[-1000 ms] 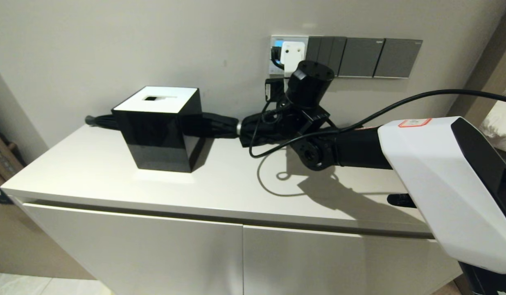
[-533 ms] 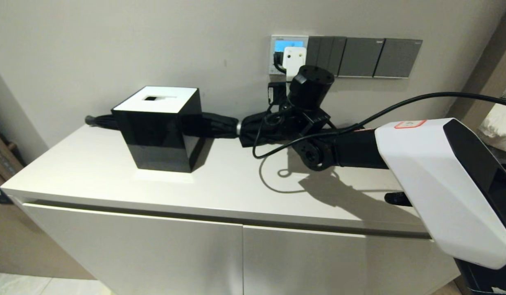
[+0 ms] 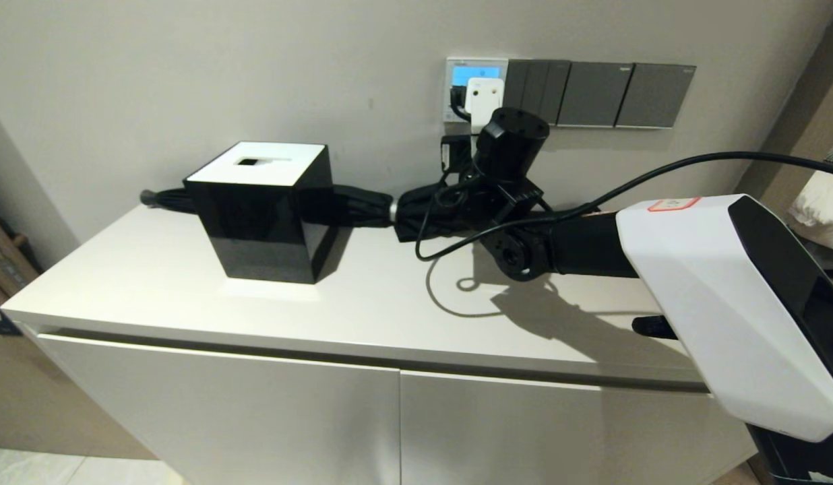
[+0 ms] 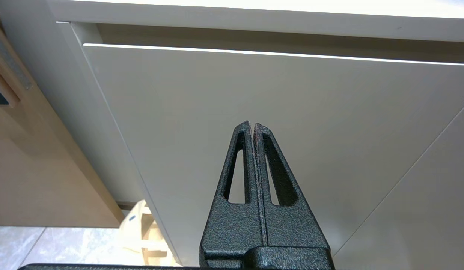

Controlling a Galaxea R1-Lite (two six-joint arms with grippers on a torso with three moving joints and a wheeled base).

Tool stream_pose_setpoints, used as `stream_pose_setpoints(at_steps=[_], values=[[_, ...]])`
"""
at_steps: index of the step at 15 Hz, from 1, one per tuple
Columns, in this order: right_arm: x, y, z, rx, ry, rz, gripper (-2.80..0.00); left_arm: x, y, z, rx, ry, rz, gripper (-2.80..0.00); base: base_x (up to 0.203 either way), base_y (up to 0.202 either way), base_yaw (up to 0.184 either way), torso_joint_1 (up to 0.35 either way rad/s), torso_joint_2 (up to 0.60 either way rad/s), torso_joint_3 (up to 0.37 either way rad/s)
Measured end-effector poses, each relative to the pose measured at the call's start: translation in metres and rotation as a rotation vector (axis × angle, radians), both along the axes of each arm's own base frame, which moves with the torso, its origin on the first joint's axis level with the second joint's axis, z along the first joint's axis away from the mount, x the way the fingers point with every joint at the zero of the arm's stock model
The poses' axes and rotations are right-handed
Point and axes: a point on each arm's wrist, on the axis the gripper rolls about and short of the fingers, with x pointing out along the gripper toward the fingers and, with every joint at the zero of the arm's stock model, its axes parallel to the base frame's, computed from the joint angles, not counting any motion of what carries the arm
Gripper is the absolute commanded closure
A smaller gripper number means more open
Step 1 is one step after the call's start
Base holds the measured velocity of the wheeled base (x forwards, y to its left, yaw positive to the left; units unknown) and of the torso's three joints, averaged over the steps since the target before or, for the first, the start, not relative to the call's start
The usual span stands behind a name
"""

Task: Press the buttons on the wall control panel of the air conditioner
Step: Press the temperature increase button

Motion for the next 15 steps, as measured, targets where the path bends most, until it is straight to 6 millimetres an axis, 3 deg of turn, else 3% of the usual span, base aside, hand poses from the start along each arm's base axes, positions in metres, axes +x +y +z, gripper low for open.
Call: stream_pose_setpoints(at_steps=[15], values=[[-0.003,0.0031,0.0017,-0.001,-0.003,0.009,0.0,0.0,0.0,0.0,0.0,0.0,0.0,0.0,0.0,0.0,0.0,0.0,0.0,0.0]])
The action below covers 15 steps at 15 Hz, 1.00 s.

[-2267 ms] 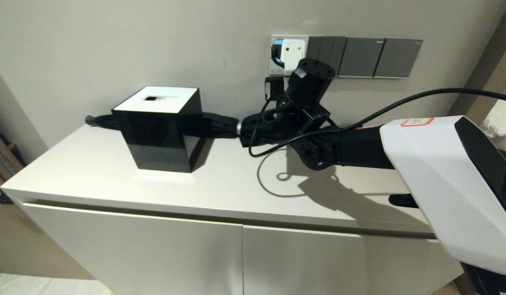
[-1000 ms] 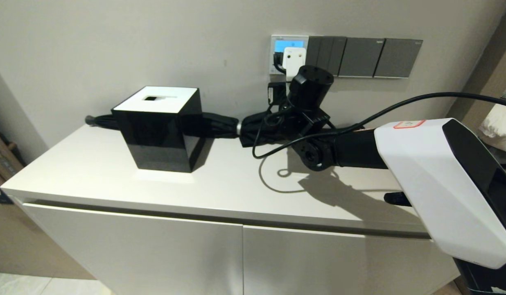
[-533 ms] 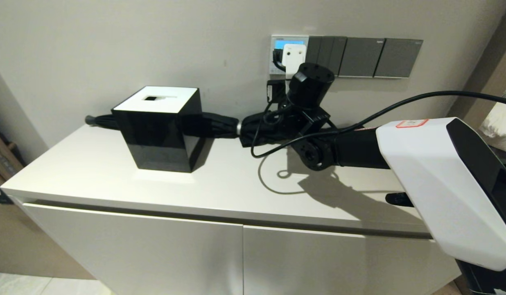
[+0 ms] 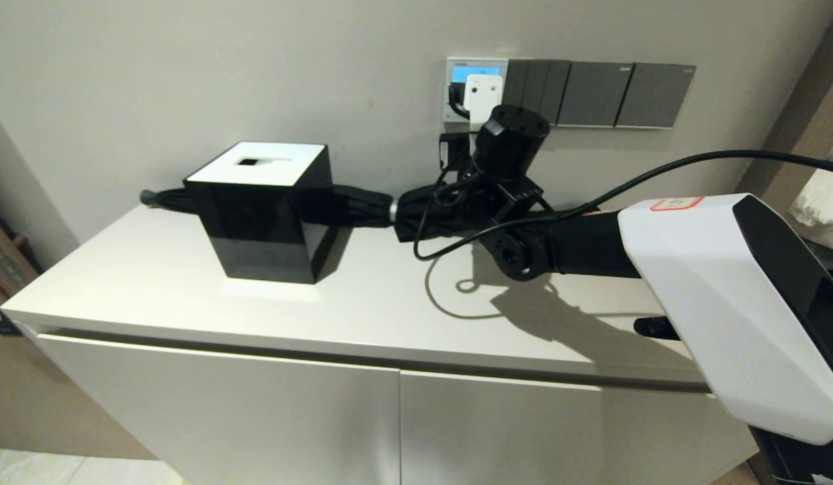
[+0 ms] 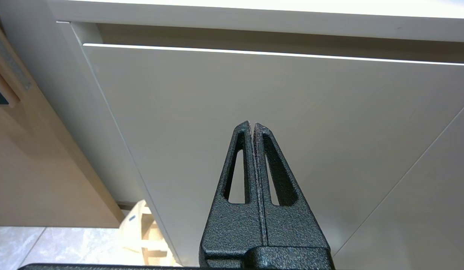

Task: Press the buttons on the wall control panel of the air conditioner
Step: Press the temperature increase button

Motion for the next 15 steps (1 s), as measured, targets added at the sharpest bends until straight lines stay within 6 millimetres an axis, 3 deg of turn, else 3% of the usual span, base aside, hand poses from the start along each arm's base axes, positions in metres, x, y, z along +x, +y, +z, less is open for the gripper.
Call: stream_pose_setpoints(at_steps=[15], values=[[-0.0004,0.0008,0.0002,-0.008,0.001,0.007,0.0,0.0,0.0,0.0,-0.001,0.0,0.0,0.0,0.0,0.0,0.0,0.0,0.0,0.0]])
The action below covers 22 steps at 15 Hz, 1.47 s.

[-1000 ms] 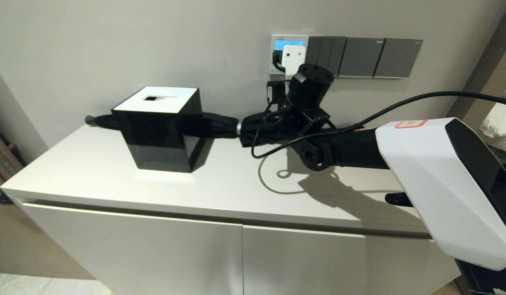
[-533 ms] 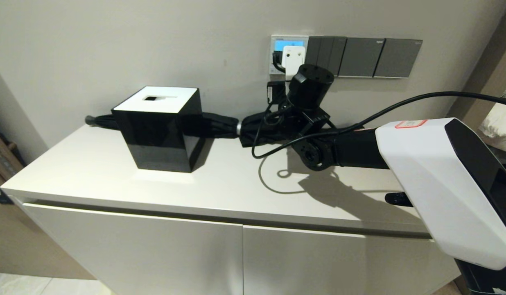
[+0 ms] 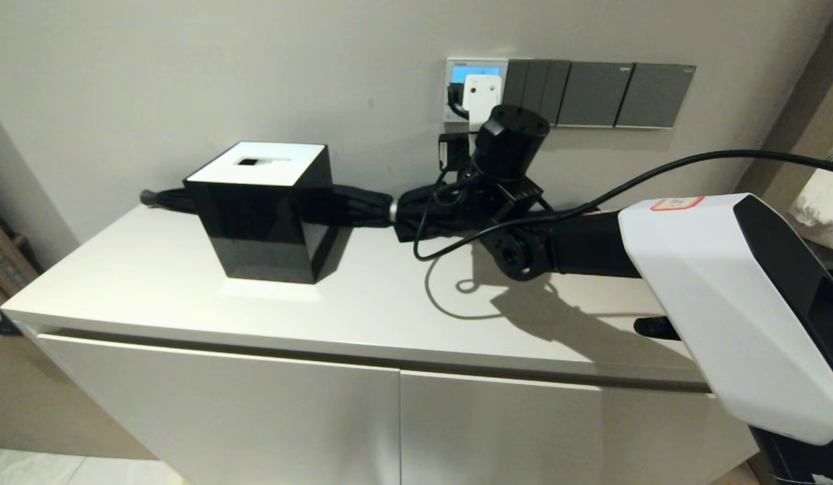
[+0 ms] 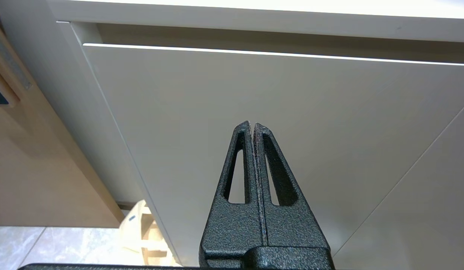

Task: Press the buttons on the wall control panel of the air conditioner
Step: Press the temperature increase button

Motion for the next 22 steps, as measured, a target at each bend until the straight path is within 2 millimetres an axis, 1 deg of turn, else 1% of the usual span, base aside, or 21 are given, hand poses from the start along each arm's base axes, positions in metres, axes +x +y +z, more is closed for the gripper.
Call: stream_pose_setpoints(at_steps=[8,14,22], values=[[0.0013,0.0004,-0.0013,-0.006,-0.003,0.013,0.0,0.0,0.0,0.0,0.0,0.0,0.0,0.0,0.0,0.0,0.0,0.0,0.0,0.0],[-0.0012,-0.0018,0.0042,0.007,-0.016,0.008,0.0,0.0,0.0,0.0,0.0,0.0,0.0,0.0,0.0,0.0,0.0,0.0,0.0,0.0],[-0.0041,0.0002,0.0065,0.01,-0.021,0.014,0.0,0.0,0.0,0.0,0.001,0.0,0.0,0.0,0.0,0.0,0.0,0.0,0.0,0.0]])
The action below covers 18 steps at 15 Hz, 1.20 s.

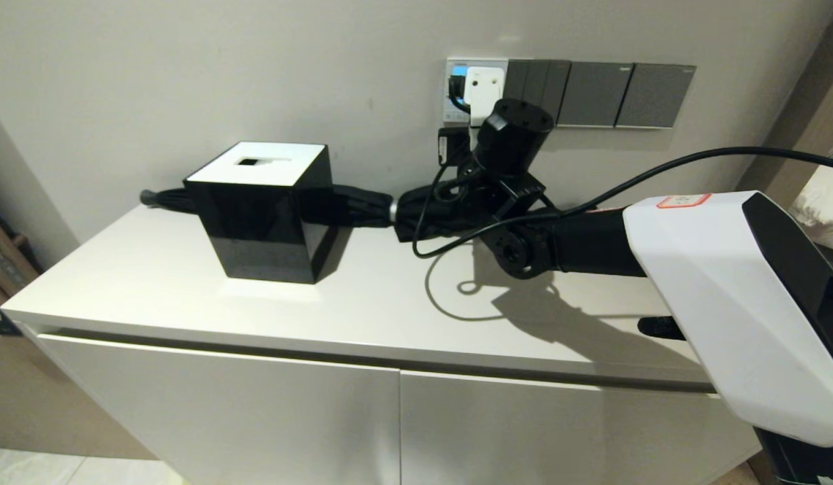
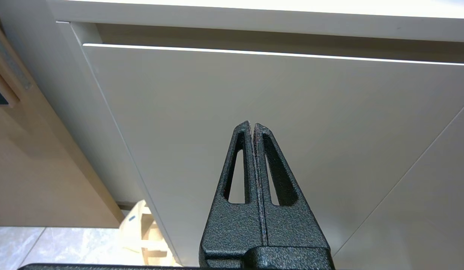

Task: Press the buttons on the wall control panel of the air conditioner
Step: Press the temperature increase button

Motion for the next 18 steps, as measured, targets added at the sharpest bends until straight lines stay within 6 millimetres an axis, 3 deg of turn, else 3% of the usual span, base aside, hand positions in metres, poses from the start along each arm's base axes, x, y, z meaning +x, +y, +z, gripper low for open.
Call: stream_pose_setpoints(at_steps=[18], values=[[0.0052,-0.0025,-0.0052,-0.01,0.009,-0.007,0.0,0.0,0.0,0.0,0.0,0.0,0.0,0.0,0.0,0.0,0.0,0.0,0.0,0.0]])
